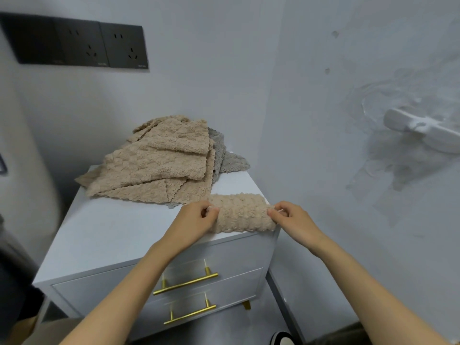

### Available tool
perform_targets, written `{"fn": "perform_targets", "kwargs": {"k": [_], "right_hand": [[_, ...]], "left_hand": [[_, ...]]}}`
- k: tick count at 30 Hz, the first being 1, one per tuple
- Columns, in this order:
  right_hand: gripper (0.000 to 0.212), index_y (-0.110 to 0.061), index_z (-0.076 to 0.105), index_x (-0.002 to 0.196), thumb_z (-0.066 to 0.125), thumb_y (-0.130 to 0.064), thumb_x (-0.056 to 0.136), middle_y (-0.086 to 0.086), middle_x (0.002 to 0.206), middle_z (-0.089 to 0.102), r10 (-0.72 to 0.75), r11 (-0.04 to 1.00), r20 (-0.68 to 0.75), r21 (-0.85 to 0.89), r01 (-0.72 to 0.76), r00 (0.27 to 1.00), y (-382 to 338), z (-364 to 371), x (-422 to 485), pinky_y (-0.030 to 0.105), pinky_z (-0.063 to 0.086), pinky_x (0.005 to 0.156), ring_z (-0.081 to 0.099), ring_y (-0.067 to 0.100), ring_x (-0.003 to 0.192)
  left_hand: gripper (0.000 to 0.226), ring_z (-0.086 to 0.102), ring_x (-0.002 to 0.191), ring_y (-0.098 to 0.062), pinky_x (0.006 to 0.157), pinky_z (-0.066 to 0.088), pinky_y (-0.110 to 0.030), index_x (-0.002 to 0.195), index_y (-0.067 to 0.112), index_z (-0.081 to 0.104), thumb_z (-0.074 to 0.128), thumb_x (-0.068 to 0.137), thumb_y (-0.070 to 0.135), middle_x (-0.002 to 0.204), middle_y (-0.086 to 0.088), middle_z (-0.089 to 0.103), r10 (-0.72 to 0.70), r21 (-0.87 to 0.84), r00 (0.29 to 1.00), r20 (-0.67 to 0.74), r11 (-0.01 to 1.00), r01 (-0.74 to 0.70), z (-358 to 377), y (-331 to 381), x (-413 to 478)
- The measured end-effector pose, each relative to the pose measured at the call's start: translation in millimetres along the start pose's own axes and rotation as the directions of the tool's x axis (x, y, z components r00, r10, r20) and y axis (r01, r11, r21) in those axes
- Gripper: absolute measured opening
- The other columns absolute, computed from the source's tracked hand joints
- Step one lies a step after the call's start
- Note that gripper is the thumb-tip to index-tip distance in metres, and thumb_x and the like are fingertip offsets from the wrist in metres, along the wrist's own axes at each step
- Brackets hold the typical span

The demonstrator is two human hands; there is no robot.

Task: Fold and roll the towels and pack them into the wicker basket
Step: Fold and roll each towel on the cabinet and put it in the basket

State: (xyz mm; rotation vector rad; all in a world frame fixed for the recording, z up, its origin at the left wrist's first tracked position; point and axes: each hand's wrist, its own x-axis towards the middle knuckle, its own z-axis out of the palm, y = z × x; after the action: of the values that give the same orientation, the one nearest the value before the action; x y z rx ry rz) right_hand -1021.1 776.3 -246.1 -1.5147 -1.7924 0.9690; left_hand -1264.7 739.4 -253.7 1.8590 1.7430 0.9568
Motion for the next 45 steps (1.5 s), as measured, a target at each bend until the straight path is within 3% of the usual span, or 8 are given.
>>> {"fn": "perform_targets", "kwargs": {"k": [6, 10, 15, 19, 23, 33, 40, 45], "right_hand": [[0.016, -0.026, 0.059, 0.087, 0.064, -0.041, 0.084, -0.006, 0.071, 0.064, 0.022, 0.986, -0.198, -0.155, -0.054, 0.98, -3.1, 8.9, 1.2, 0.03, 0.047, 0.067, 0.06, 0.013, 0.075], [0.015, -0.03, 0.055, 0.097, 0.064, -0.03, 0.085, -0.01, 0.08, 0.057, -0.24, 0.93, -0.294, -0.342, 0.133, 0.925, -4.4, 13.8, -2.3, 0.03, 0.042, 0.06, 0.053, 0.013, 0.083], [0.038, -0.023, 0.064, 0.107, 0.061, 0.002, 0.078, -0.004, 0.1, 0.06, -0.672, 0.639, -0.105, -0.584, 0.501, 0.733, -3.6, 29.9, -1.1, 0.033, 0.05, 0.064, 0.053, 0.018, 0.093], [0.033, -0.02, 0.069, 0.105, 0.046, -0.019, 0.081, -0.004, 0.101, 0.065, -0.75, 0.481, 0.003, -0.684, 0.548, 0.662, -6.6, 39.6, -5.9, 0.028, 0.052, 0.068, 0.054, 0.016, 0.091], [0.034, -0.015, 0.07, 0.104, 0.054, -0.005, 0.075, 0.0, 0.103, 0.067, -0.765, 0.42, 0.051, -0.716, 0.558, 0.642, 0.0, 46.5, -6.7, 0.03, 0.055, 0.07, 0.056, 0.02, 0.092], [0.057, -0.017, 0.064, 0.123, 0.075, -0.006, 0.069, -0.006, 0.122, 0.065, -0.657, 0.445, 0.172, -0.696, 0.563, 0.734, 5.6, 26.4, -12.9, 0.024, 0.054, 0.079, 0.061, 0.016, 0.107], [0.046, -0.024, 0.05, 0.137, 0.05, -0.008, 0.094, -0.009, 0.135, 0.054, -0.519, 0.658, 0.194, -0.531, 0.533, 0.833, 4.8, 12.3, -6.9, 0.024, 0.043, 0.097, 0.045, 0.011, 0.124], [0.03, -0.014, 0.059, 0.122, 0.047, -0.007, 0.096, -0.012, 0.1, 0.058, -0.401, 0.836, 0.126, -0.354, 0.419, 0.907, -10.9, 5.8, -7.5, 0.001, 0.031, 0.078, 0.046, -0.008, 0.085]], "left_hand": [[0.017, 0.057, 0.061, -0.013, 0.058, 0.044, -0.028, 0.08, 0.02, 0.06, 0.053, 0.089, 0.033, 0.059, 0.002, 0.061, -0.053, 0.125, 0.991, -0.12, 0.99, 0.068, 4.2, 3.4, -2.6], [0.009, 0.052, 0.072, -0.012, 0.061, 0.042, -0.029, 0.093, 0.022, 0.056, 0.055, 0.089, 0.029, 0.074, 0.007, 0.053, 0.042, 0.191, 0.982, -0.183, 0.982, -0.007, 6.7, 1.8, -2.2], [0.02, 0.048, 0.088, -0.018, 0.072, 0.042, -0.029, 0.096, 0.014, 0.06, 0.06, 0.083, 0.0, 0.094, -0.001, 0.054, 0.38, 0.294, 0.905, -0.192, 0.902, -0.316, 16.6, 2.5, -1.0], [0.022, 0.049, 0.086, -0.014, 0.067, 0.038, -0.021, 0.095, 0.018, 0.062, 0.063, 0.078, 0.005, 0.095, 0.004, 0.058, 0.491, 0.352, 0.865, -0.104, 0.831, -0.43, 20.8, 6.5, -8.4], [0.017, 0.061, 0.081, -0.02, 0.058, 0.053, -0.032, 0.092, 0.015, 0.066, 0.057, 0.077, 0.014, 0.093, 0.002, 0.066, 0.494, 0.419, 0.868, -0.056, 0.8, -0.428, 22.8, 2.7, -9.9], [0.033, 0.062, 0.092, -0.006, 0.073, 0.055, -0.025, 0.114, 0.02, 0.066, 0.056, 0.083, 0.022, 0.115, 0.011, 0.063, 0.457, 0.311, 0.889, 0.011, 0.844, -0.438, 11.1, -11.3, -11.1], [0.038, 0.056, 0.096, -0.003, 0.084, 0.043, -0.012, 0.122, 0.022, 0.061, 0.06, 0.084, 0.016, 0.116, 0.011, 0.062, 0.37, 0.209, 0.928, 0.05, 0.904, -0.372, 6.0, -14.1, -6.4], [0.026, 0.058, 0.085, -0.003, 0.074, 0.043, -0.012, 0.117, 0.025, 0.062, 0.055, 0.092, 0.023, 0.098, 0.016, 0.064, 0.257, 0.06, 0.966, 0.022, 0.964, -0.258, 2.6, -7.1, -3.5]]}}
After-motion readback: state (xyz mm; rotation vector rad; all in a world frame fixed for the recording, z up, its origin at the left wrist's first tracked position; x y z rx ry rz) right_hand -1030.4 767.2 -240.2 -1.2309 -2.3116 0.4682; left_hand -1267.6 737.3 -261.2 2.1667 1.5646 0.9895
